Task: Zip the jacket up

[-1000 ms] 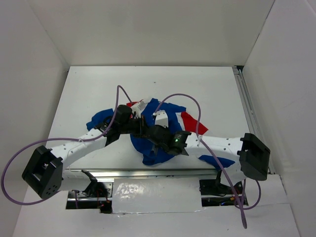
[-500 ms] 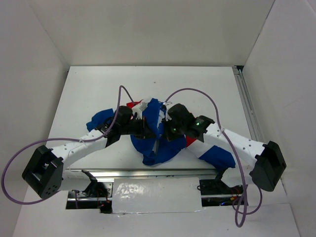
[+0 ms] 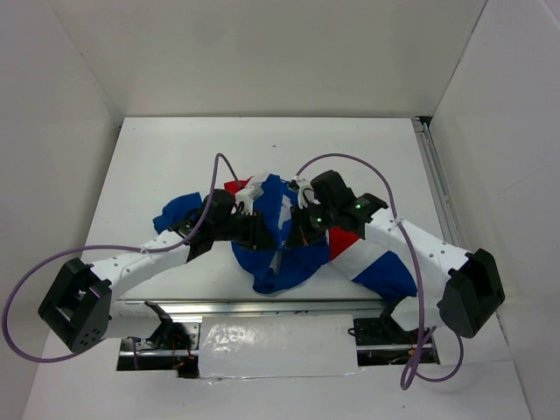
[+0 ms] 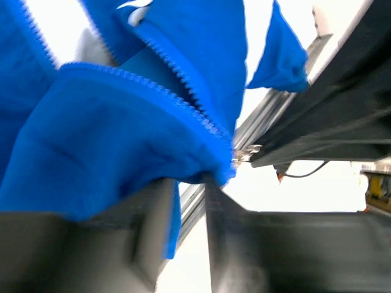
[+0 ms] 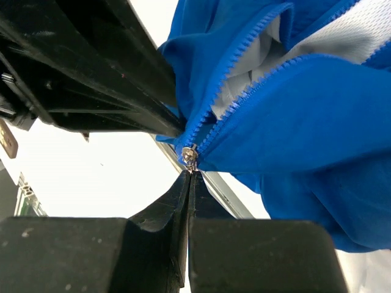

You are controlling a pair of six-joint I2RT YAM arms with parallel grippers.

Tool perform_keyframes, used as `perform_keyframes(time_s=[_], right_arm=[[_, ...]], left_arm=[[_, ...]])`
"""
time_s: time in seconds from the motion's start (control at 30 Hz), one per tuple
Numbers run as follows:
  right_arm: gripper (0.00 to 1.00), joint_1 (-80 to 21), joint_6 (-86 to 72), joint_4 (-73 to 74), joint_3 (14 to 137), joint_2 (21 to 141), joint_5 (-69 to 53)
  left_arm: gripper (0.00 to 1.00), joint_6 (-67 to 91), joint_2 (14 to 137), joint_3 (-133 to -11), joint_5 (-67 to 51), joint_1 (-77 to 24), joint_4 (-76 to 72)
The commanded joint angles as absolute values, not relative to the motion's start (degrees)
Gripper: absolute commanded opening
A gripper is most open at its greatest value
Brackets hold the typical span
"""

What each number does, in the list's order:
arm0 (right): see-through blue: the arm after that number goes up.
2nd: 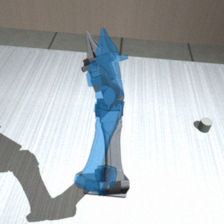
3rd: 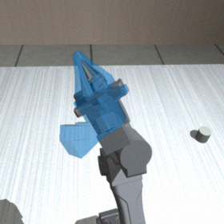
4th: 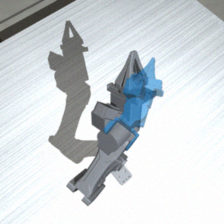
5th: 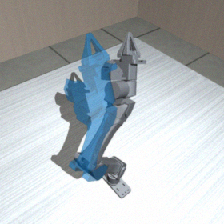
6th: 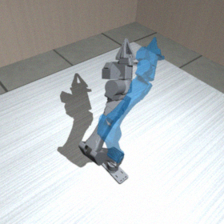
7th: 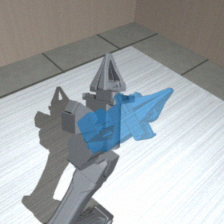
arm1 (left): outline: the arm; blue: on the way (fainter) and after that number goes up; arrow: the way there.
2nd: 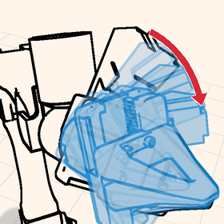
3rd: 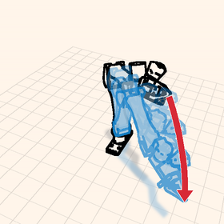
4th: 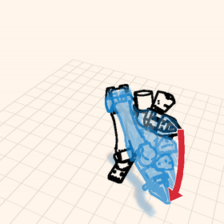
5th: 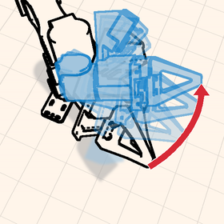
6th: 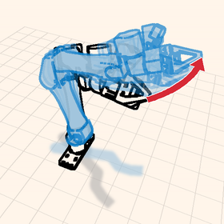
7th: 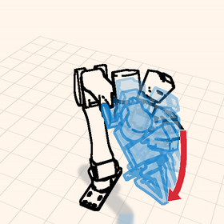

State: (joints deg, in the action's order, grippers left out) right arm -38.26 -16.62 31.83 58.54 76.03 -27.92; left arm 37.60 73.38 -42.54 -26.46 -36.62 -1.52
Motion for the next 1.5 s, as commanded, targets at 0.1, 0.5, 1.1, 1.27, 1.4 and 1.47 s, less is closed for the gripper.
perform_keyframes(time_s=[0.1,0.5,1.1,1.27,1.4,1.47], right_arm=[[0.0,-38.4,-16.8,27.7,59.2,76.5,-31.6],[0.0,-38.4,-20.8,16.1,57.3,80.2,-39.9],[0.0,-40.1,-27.9,9.1,51.3,74.9,-32.0],[0.0,-41.1,-28.8,7.7,50.6,74.0,-31.5],[0.0,-41.3,-28.5,8.4,50.2,73.1,-29.6],[0.0,-41.3,-28.0,8.4,50.0,72.8,-30.0]], left_arm=[[0.51,39.3,70.8,-45.0,-23.1,-36.9,4.1],[0.66,50.4,53.9,-36.6,-22.1,-37.0,3.1],[0.61,76.5,55.3,-36.6,-15.8,-42.7,4.5],[0.54,82.2,59.8,-40.8,-8.0,-44.7,13.1],[0.51,85.4,61.1,-41.0,-5.4,-45.1,13.5],[0.53,84.9,59.7,-39.2,-4.7,-45.2,10.4]])
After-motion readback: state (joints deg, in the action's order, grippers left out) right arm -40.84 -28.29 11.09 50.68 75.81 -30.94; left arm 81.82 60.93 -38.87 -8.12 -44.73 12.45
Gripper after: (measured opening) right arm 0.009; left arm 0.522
